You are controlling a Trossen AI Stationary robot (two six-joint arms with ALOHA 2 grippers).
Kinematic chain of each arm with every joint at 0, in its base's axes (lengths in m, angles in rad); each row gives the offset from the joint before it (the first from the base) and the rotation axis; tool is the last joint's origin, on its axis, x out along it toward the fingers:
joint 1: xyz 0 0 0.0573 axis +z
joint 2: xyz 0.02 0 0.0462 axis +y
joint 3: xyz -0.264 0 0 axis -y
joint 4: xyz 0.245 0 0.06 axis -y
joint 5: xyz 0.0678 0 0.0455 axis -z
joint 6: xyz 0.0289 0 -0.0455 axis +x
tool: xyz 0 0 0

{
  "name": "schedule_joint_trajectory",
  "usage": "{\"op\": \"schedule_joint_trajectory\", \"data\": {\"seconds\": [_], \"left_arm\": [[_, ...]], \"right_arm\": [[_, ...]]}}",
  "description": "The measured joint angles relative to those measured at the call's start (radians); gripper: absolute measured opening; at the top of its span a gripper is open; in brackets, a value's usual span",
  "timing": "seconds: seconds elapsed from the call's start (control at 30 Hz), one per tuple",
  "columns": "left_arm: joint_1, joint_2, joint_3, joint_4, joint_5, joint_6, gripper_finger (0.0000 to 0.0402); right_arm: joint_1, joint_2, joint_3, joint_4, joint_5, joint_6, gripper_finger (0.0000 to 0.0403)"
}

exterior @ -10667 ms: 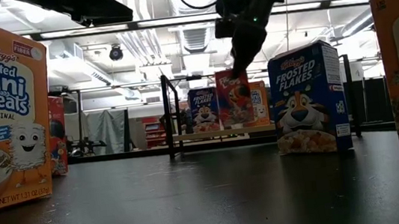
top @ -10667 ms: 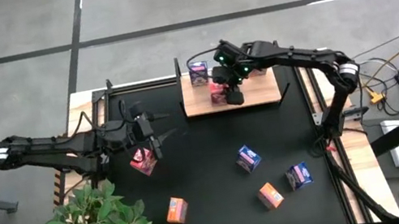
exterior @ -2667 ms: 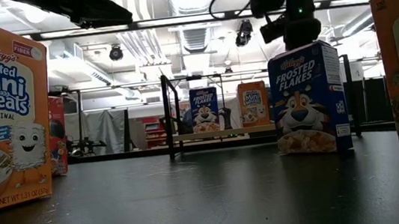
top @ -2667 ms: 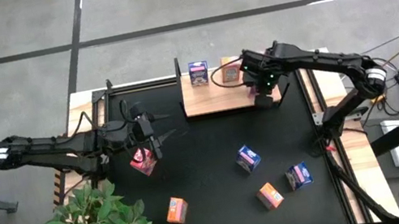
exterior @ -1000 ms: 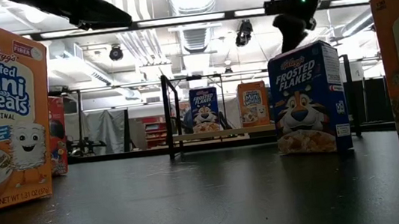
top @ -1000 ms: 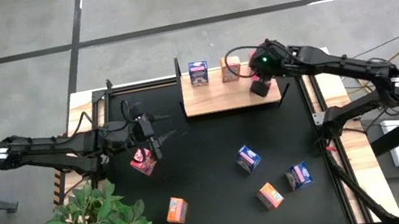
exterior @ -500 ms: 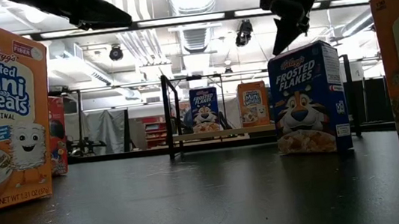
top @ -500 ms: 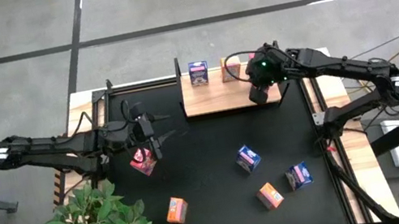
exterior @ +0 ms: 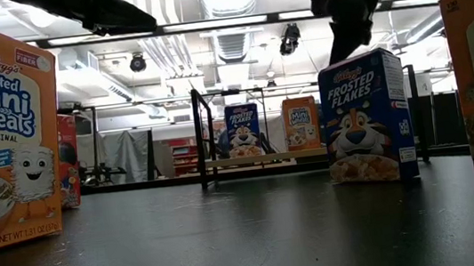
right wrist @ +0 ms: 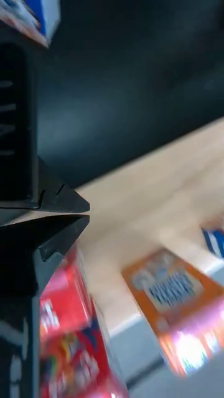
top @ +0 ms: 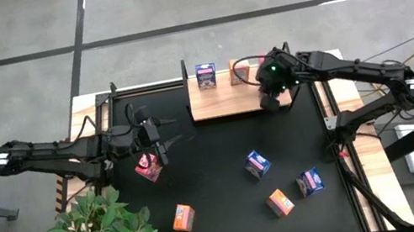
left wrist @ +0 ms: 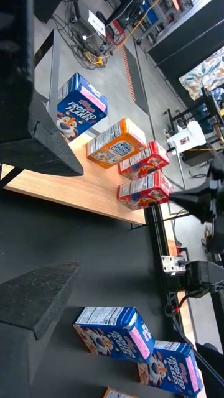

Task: Stack cereal on shelf
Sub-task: Put the top red cereal box on the shelf aligned with the other red cereal box

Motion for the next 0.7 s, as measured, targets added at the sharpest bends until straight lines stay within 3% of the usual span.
{"op": "schedule_joint_trajectory", "data": {"seconds": [0.53, 0.7], "left_arm": [[0.0, 0.0, 0.0, -0.001, 0.0, 0.0, 0.0219], [0.0, 0.0, 0.0, -0.001, 0.0, 0.0, 0.0219]], "right_arm": [[0.073, -0.001, -0.141, -0.008, 0.007, 0.122, 0.0009], [0.073, -0.001, -0.152, -0.013, 0.105, 0.124, 0.0009]]}}
